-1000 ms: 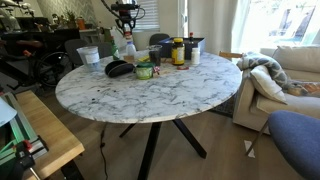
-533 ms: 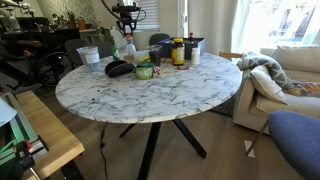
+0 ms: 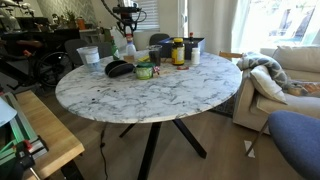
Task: Put the small orange container on top of the white container on the left
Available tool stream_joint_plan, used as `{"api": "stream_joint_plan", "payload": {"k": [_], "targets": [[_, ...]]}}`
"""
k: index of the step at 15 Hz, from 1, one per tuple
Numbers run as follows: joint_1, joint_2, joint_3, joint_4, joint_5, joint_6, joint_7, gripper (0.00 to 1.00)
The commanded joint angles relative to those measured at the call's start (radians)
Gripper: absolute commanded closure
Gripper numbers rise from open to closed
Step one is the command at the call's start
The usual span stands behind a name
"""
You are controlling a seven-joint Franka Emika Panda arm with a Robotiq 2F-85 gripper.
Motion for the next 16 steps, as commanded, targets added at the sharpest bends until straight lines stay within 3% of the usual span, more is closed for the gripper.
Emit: {"api": "stream_joint_plan", "payload": {"k": [1,3,4,5,8,12,16], "targets": [[-0.001,0.028,0.002,0.041,0.001,-0.028,-0.002,0.76],[-0.004,0.032,0.006,0.048,0.006,-0.024,-0.008,0.76],[-0.005,0.034,0.007,0.051,0.009,-0.024,-0.008,0.26],[-0.006,0.035,0.009,0.053,0.012,-0.027,-0.009,0.24],[-0.007,0.034,0.014,0.051,0.019,-0.030,-0.013,0.03],[-0.004,0.017,0.022,0.040,0.021,-0.031,-0.017,0.00],[-0.013,-0.135,0.028,-0.079,0.019,-0.040,-0.014,0.00]]}}
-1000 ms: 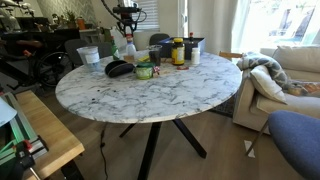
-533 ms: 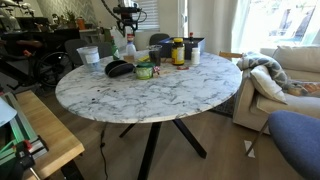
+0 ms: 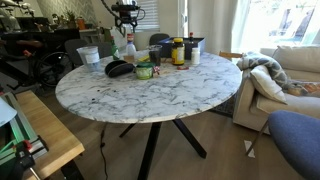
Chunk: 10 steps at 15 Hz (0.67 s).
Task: Put the small orange container on top of the white container on the left
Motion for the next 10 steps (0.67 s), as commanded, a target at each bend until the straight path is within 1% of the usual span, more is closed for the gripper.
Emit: {"api": "stream_joint_plan", "payload": {"k": [1,4,6,7,8,9,10], "targets": [[-0.014,-0.169,0.005,-0.130,0.007,-0.028,-0.004,0.00],[-0.009,-0.297,-0.004,-0.212,-0.005,-0.020,0.008,0.00],[-0.016,-0.368,0.009,-0.267,0.003,0.003,-0.022,0.00],[-0.026,-0.401,0.024,-0.308,0.007,0.068,-0.102,0.00],[-0.041,-0.423,0.043,-0.328,0.047,0.084,-0.170,0.00],[-0.005,-0.342,0.009,-0.203,0.009,0.017,-0.075,0.00],[-0.008,-0.369,0.016,-0.231,0.020,0.033,-0.109,0.00]]}}
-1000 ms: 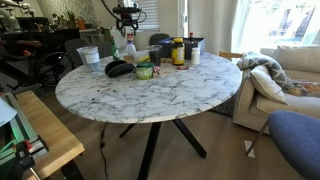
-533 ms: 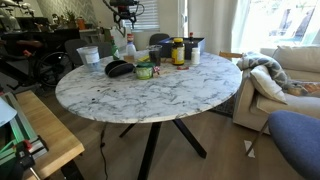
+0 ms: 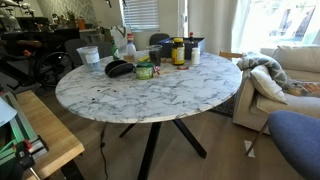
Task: Put the small orange container on top of the white container on the left
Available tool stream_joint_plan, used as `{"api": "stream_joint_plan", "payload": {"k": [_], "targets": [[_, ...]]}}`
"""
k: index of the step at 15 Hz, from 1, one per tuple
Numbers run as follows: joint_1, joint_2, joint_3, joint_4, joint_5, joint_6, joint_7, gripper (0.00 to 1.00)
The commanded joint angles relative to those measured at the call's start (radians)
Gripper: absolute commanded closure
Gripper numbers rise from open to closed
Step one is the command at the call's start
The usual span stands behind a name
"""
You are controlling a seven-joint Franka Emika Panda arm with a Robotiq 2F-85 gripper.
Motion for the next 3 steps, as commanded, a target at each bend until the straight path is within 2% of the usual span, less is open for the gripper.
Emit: {"api": "stream_joint_plan", "payload": {"k": [1,3], "targets": [[0.004,-0.016,-0.002,-0.014,0.006,0.003,-0.016,0.00],[0.000,-0.030,0.001,-0.037,0.009,0.012,-0.029,0.00]]}}
